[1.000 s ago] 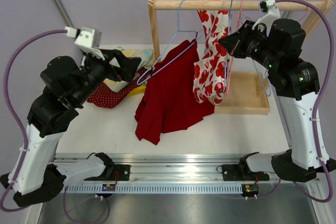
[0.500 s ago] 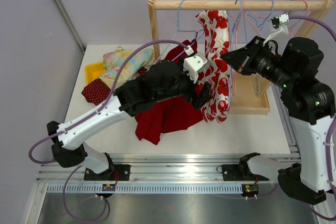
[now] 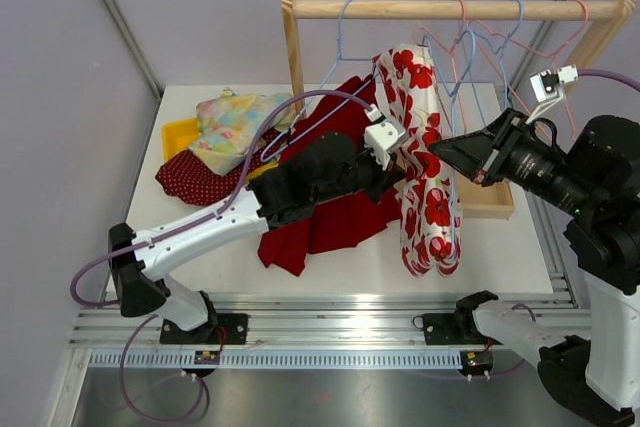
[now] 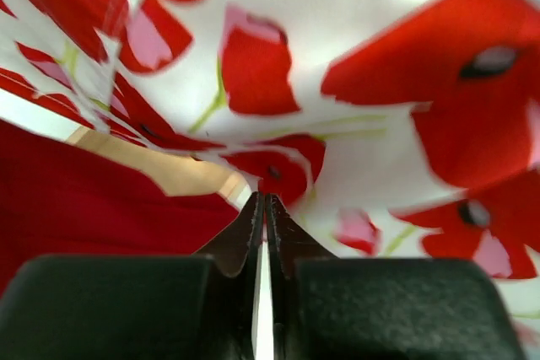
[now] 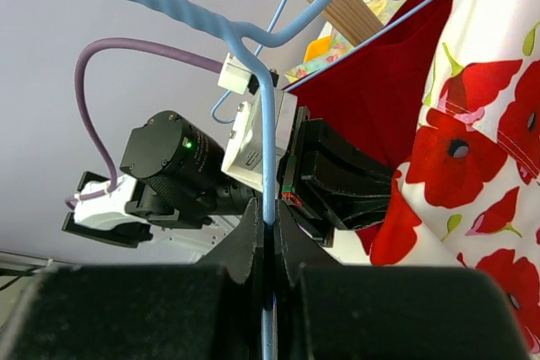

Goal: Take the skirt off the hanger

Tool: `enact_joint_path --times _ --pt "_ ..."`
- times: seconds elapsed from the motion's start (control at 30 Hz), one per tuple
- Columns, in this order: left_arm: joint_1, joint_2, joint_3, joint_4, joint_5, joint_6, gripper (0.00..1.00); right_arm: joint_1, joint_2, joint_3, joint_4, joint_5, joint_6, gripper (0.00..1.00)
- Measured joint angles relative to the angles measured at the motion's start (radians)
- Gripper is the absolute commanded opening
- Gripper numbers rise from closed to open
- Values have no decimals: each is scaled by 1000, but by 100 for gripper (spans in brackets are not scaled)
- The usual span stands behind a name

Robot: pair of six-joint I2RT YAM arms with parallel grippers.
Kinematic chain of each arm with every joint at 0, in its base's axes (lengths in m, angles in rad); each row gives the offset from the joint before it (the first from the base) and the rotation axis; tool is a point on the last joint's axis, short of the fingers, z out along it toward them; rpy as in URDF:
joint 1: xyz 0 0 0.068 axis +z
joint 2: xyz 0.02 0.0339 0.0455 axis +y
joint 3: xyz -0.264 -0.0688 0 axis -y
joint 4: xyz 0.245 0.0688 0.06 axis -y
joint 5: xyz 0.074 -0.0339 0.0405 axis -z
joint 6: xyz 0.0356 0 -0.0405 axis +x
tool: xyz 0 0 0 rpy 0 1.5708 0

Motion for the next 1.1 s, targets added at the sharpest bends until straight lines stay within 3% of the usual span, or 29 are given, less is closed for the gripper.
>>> enact_joint_path --times 0.23,0.27,0.33,0.37,0.4,0.77,0.97,1.03,1.1 --pt "0 -32 -81 121 100 -10 0 0 8 -6 -1 -16 11 0" --pt "0 -48 -103 136 113 -15 4 0 12 -6 -1 -15 11 0" --pt "0 -77 -139 142 136 -18 46 0 21 -6 -1 -16 11 0" --pt "0 -89 -149 141 143 -23 84 0 25 -6 -1 -16 10 0" --pt "0 -105 -161 141 148 -22 99 0 29 -6 0 -16 10 0" --pt "-2 -230 -215 136 177 -10 96 0 82 87 -20 -20 -1 0" --pt "-2 -202 -211 150 233 4 81 0 68 90 -13 -71 24 0" --pt "-2 -178 -202 158 254 4 73 0 67 90 0 -96 41 0" --pt "0 -147 -189 171 286 -1 58 0 66 90 11 -115 57 0"
